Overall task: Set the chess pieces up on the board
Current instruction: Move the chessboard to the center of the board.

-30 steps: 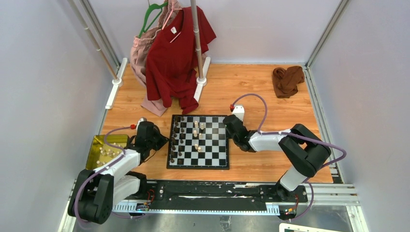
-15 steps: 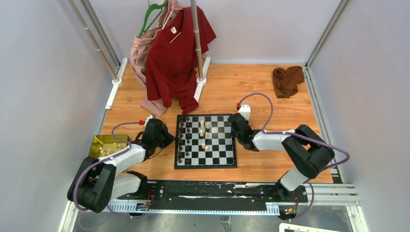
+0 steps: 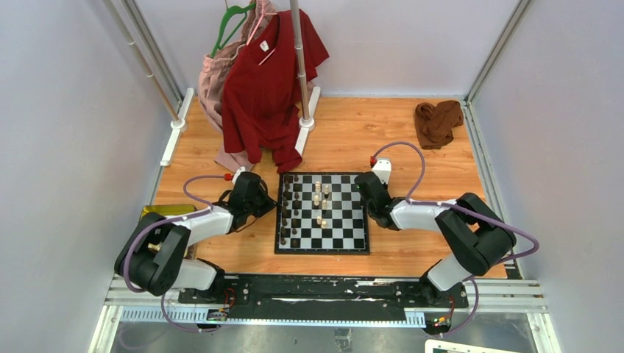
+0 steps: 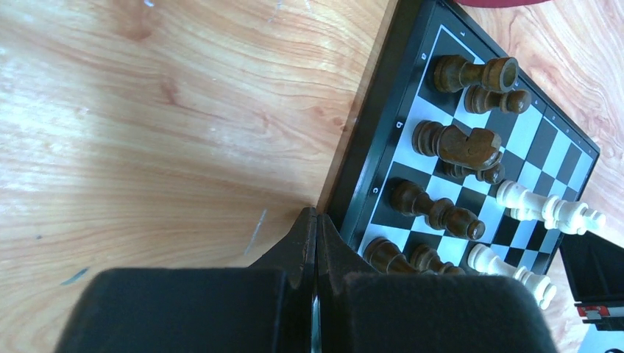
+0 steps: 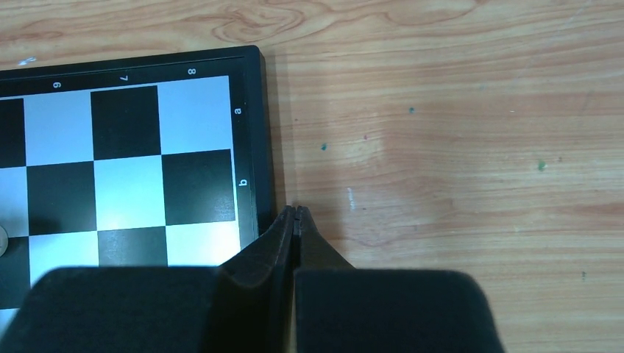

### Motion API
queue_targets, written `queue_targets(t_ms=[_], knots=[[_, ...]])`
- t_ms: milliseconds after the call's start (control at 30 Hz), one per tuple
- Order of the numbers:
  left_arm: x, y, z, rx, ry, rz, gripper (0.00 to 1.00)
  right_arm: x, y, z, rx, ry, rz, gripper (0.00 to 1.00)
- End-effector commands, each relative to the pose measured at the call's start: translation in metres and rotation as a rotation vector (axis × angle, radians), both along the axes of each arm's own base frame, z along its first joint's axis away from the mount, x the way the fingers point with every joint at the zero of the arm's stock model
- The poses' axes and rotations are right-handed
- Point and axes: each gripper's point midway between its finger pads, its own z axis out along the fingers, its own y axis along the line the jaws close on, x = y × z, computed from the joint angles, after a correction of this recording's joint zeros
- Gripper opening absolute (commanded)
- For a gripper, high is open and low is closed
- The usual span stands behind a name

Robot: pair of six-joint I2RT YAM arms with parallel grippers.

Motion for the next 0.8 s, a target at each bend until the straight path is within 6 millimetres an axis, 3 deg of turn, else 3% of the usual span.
queue_targets(t_ms=[0,333,767], knots=[[0.005,-0.029,0.009,-0.065,-0.017,-0.057,0.00,-0.011,-0.010,-0.011,0.002,0.049,-0.014,0.00],[0.012,-0.054,0.010,-0.078,-0.014,-0.101,0.00,-0.012,-0.025,-0.011,-0.002,0.050,-0.048,0.00],[0.014,-0.059,0.004,-0.085,-0.003,-0.100,0.00,-0.005,-0.036,-0.009,0.006,0.047,-0.077,0.00]])
